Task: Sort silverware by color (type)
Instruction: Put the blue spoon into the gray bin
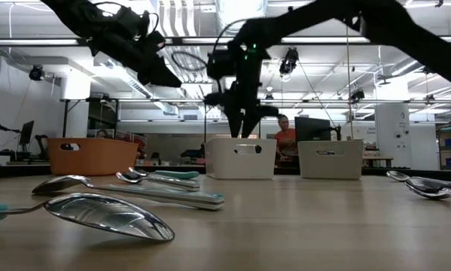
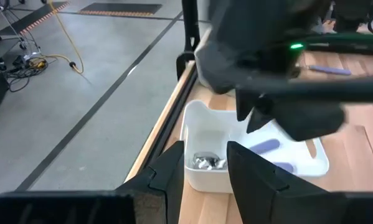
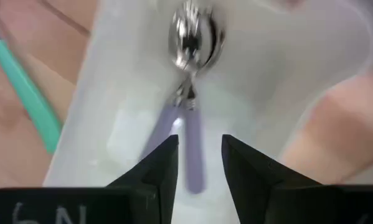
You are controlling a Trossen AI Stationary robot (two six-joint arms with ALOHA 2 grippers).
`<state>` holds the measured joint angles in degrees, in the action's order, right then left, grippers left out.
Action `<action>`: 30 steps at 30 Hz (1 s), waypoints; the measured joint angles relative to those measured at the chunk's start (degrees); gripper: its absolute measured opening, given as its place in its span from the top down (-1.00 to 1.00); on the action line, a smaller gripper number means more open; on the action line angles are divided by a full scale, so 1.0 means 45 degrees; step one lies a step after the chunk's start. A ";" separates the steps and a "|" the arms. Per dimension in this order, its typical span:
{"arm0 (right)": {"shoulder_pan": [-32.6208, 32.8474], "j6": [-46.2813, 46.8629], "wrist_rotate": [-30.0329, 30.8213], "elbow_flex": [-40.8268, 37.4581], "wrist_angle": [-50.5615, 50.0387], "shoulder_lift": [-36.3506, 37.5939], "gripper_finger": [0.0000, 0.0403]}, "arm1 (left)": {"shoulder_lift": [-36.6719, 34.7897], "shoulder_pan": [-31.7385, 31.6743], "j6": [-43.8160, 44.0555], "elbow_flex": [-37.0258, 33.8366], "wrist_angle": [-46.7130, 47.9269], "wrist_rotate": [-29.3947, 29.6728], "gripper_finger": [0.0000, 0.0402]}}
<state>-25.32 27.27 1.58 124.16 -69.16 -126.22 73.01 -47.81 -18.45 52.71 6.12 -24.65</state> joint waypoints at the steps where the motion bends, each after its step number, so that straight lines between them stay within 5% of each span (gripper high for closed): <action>1: 0.0167 -0.0489 0.0387 -0.0056 0.0000 0.0199 0.44 | 0.0000 0.0000 0.0153 0.0000 -0.0076 0.0000 0.49; 13: 0.2521 -0.2065 0.1324 -0.2026 0.0129 0.2906 0.51 | 0.0000 0.0005 0.0696 0.0000 -0.0114 0.0030 0.49; 30: 0.3375 -0.0632 0.1371 -1.0081 0.4456 0.7798 0.59 | 0.0000 0.0027 0.2082 -0.0005 0.0371 0.0021 0.49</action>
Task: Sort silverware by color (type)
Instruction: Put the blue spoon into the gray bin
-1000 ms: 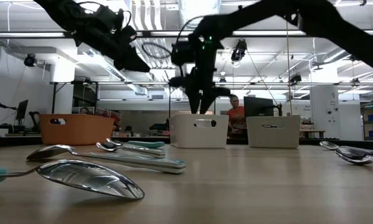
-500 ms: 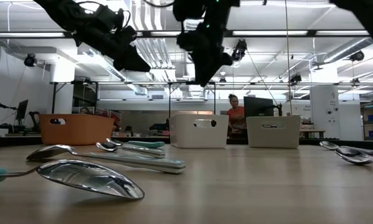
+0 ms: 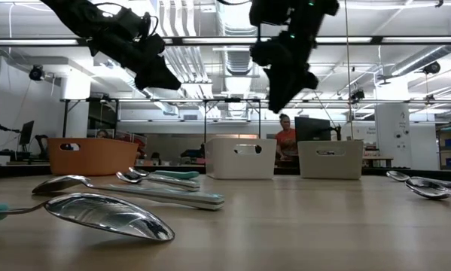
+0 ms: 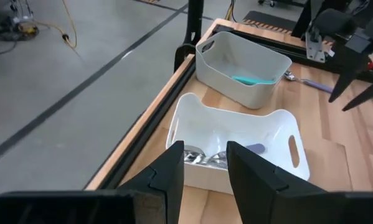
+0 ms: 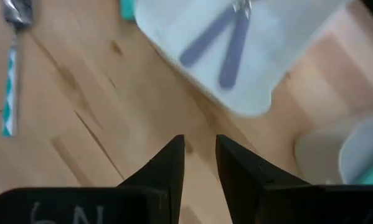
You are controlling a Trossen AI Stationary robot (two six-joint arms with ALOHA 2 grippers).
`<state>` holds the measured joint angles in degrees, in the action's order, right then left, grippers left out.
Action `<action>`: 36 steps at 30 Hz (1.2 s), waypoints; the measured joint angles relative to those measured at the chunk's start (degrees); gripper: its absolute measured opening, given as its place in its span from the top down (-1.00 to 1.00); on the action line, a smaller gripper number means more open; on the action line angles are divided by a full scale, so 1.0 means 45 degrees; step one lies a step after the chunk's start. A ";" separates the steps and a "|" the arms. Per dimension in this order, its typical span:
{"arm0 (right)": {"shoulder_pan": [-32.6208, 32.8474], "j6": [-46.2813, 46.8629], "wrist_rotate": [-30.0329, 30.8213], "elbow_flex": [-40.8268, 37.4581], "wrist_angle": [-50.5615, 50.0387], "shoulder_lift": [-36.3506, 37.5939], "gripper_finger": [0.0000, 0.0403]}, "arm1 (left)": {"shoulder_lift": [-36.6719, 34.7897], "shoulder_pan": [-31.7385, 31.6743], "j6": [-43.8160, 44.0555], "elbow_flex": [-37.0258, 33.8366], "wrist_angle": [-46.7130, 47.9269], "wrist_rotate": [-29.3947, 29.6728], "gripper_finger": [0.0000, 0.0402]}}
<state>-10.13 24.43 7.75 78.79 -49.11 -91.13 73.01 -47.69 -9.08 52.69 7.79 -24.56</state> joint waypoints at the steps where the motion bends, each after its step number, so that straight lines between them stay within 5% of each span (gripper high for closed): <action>1: 0.0000 0.0179 0.0032 -0.0351 0.0125 0.0172 0.59 | 0.0000 0.0002 0.0140 0.0000 0.0005 0.0001 0.49; 18: -0.0063 0.2464 0.1773 -0.4272 0.0436 0.1684 0.59 | 0.0000 0.0059 0.1287 -0.0004 -0.0019 0.0001 0.49; 36: -0.0395 0.3534 0.2167 -0.5556 0.0354 0.1831 0.59 | 0.0000 0.0753 0.1594 -0.0002 -0.0001 0.0001 0.49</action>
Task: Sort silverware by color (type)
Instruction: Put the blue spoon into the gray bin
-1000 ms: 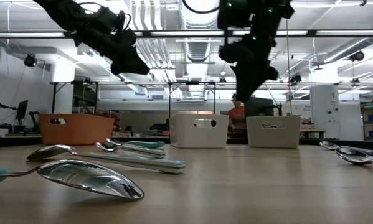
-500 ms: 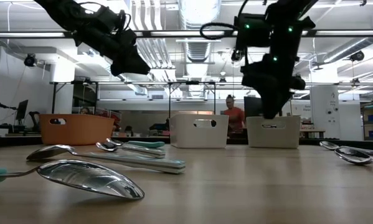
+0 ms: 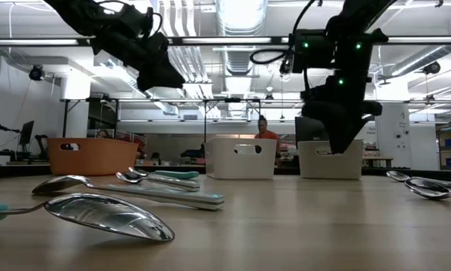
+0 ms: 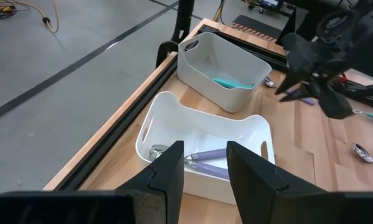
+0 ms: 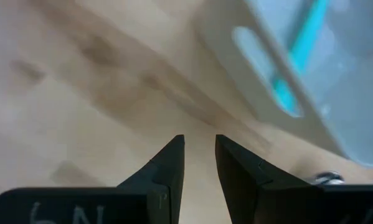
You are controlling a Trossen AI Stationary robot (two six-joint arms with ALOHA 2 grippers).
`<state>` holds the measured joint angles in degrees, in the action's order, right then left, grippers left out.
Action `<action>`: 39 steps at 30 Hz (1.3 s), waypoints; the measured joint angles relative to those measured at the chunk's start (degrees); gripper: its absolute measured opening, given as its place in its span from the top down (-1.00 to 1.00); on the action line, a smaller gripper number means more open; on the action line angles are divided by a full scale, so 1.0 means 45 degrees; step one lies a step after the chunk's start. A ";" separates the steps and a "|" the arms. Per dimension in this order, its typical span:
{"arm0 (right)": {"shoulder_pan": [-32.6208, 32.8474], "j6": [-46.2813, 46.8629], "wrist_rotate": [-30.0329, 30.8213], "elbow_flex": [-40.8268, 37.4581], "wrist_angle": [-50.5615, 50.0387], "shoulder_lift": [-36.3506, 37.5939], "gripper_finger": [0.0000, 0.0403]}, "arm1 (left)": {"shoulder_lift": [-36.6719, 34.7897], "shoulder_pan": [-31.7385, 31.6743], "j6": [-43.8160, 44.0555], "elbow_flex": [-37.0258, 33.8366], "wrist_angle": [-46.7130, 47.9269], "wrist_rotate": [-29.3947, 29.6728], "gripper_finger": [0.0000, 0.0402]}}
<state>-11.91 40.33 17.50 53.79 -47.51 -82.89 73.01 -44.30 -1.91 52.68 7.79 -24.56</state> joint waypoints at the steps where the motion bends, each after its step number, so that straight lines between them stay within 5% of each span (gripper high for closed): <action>1: -0.0085 0.0114 0.0138 -0.0043 -0.0113 0.0000 0.59 | 0.0000 0.0016 0.0000 -0.0001 -0.0003 0.0000 0.49; 17: -0.0678 0.0025 -0.0003 -0.0143 -0.0448 0.0000 0.59 | 0.0000 0.0022 -0.0170 -0.0002 -0.0046 0.0000 0.49; 26: -0.0605 0.0109 -0.4420 -0.0143 -0.3263 0.0312 0.63 | 0.0000 0.0017 -0.0341 -0.0002 -0.0425 0.0005 0.49; 39: 0.0767 0.3097 -0.4695 -0.0236 -0.3957 0.2871 0.87 | 0.0000 0.0017 -0.0457 -0.0002 -0.0919 0.0010 0.49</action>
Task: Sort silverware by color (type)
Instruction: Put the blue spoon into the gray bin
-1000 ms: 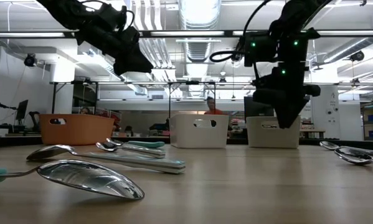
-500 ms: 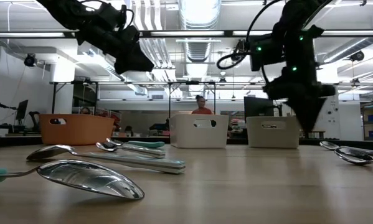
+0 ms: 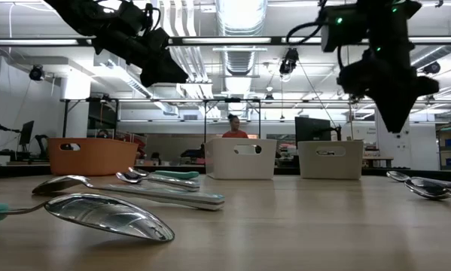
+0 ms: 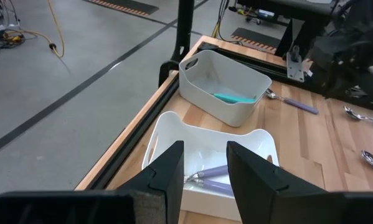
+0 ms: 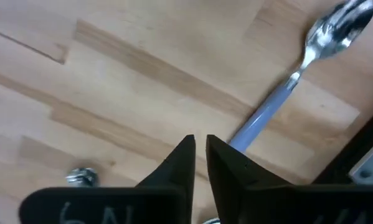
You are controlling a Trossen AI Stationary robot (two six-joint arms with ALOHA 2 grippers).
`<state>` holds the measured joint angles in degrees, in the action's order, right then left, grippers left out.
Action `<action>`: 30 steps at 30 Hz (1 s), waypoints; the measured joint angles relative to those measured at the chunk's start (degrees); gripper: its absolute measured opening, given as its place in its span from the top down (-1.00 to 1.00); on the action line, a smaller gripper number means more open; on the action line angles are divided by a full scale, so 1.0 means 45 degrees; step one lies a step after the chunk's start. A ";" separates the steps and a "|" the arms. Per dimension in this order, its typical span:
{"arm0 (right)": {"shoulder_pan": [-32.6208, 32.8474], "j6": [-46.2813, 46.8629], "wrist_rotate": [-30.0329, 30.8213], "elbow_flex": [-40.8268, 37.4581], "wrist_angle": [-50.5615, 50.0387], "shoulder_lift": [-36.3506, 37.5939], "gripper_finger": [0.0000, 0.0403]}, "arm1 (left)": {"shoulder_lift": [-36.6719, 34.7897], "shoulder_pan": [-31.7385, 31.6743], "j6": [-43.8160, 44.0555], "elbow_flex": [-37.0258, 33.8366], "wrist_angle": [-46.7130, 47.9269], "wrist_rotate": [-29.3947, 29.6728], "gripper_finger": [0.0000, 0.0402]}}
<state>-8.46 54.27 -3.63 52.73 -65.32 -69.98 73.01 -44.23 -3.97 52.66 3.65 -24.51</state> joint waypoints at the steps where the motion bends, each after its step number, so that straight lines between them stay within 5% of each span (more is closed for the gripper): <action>1: 0.0214 0.0435 -0.0170 -0.0081 0.0010 0.0156 0.90 | 0.0000 0.0000 0.0000 0.0000 0.0002 -0.0002 0.49; 14: 0.3323 0.4767 -0.6221 -0.2162 0.0732 0.0928 0.96 | 0.0000 0.0000 -0.0099 0.0000 0.0086 -0.0005 0.49; 30: 0.5885 0.6649 -0.5996 -0.4125 0.2502 0.1133 0.96 | 0.0000 0.0005 -0.0340 0.0000 0.0301 -0.0005 0.49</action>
<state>18.02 84.19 -30.61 34.17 -54.06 -64.87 73.01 -44.21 -5.50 52.66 5.01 -24.53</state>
